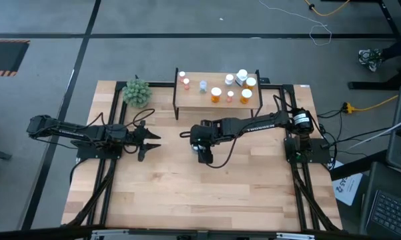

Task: Pick and place medicine bottles onto shelf by color
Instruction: Put the green pill bottle on the shelf

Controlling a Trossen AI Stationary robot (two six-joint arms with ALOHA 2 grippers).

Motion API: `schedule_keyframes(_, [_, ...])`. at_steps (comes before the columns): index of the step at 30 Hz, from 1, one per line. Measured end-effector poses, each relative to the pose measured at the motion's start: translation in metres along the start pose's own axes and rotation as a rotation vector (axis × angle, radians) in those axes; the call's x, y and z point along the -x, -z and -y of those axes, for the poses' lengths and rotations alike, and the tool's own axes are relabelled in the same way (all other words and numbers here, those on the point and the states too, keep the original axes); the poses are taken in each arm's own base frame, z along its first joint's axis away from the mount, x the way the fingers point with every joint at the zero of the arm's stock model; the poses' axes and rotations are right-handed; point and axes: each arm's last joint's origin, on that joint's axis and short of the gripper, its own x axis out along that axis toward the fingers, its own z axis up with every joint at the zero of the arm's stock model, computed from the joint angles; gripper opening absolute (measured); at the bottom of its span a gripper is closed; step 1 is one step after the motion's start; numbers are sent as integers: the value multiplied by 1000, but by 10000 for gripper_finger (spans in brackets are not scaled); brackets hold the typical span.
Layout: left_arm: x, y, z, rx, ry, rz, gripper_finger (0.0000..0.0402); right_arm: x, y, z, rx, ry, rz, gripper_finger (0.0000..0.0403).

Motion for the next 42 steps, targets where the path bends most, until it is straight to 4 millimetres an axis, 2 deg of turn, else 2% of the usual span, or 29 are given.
schedule_keyframes(5, [0, 0, 0, 0, 0, 0, 163, 4, -5, 1, -44, 1, 22, 235])
schedule_keyframes(10, [0, 0, 0, 0, 0, 0, 163, 17, -19, 3, -51, 1, 75, 232])
schedule_keyframes(13, [0, 0, 0, 0, 0, 0, 163, 32, -34, 11, -59, 52, 134, 232])
schedule_keyframes(20, [0, 0, 0, 0, 0, 0, 163, 92, -66, 48, -107, 311, 230, 236])
schedule_keyframes(24, [0, 0, 0, 0, 0, 0, 163, 123, -76, 74, -164, 360, 274, 233])
schedule_keyframes(27, [0, 0, 0, 0, 0, 0, 163, 136, -77, 96, -208, 364, 300, 234])
schedule_keyframes(30, [0, 0, 0, 0, 0, 0, 163, 137, -74, 117, -245, 332, 287, 234])
schedule_keyframes(34, [0, 0, 0, 0, 0, 0, 163, 128, -65, 139, -314, 261, 253, 234])
schedule_keyframes(42, [0, 0, 0, 0, 0, 0, 163, 124, -55, 158, -360, 231, 201, 235])
